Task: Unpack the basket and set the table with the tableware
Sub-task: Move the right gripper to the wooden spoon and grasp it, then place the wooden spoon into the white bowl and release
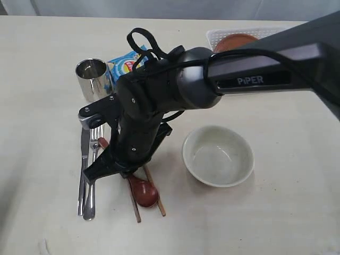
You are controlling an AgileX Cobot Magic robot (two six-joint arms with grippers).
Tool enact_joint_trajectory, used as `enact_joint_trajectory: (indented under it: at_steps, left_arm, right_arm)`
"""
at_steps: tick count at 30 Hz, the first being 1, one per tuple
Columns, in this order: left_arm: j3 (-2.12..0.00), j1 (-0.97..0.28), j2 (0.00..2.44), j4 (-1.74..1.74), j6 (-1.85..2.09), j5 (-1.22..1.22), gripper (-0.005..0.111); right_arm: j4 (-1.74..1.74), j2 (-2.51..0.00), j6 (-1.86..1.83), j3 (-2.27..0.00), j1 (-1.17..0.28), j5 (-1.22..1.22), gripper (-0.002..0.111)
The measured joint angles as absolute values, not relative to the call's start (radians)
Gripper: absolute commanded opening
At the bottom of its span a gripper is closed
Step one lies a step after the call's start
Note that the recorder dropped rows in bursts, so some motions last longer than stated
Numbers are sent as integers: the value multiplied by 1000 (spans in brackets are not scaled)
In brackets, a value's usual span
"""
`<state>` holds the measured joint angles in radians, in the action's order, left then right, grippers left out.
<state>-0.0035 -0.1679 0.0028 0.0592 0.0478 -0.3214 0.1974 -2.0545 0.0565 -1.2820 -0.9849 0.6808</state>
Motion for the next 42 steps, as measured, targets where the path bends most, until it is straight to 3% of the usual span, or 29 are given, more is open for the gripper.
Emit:
enact_joint_trajectory:
  at_steps: [17, 25, 31, 38, 40, 42]
  left_arm:
    - [-3, -168, 3, 59, 48, -321, 0]
    - [-3, -168, 3, 59, 48, -321, 0]
    - [-3, -168, 3, 59, 48, -321, 0]
    - [-3, -168, 3, 59, 48, -321, 0]
    - [-3, -168, 3, 59, 48, -321, 0]
    - [-3, -168, 3, 59, 48, -321, 0]
  right_arm:
    - [18, -1821, 154, -1280, -978, 823, 0]
    - [-98, -1744, 263, -1243, -824, 883, 0]
    - [-100, -1724, 259, -1093, -718, 807, 0]
    - [-68, -1724, 248, -971, -704, 649, 0]
    - [-62, -1724, 248, -963, -704, 627, 6]
    - [-55, -1724, 245, -963, -704, 622, 21]
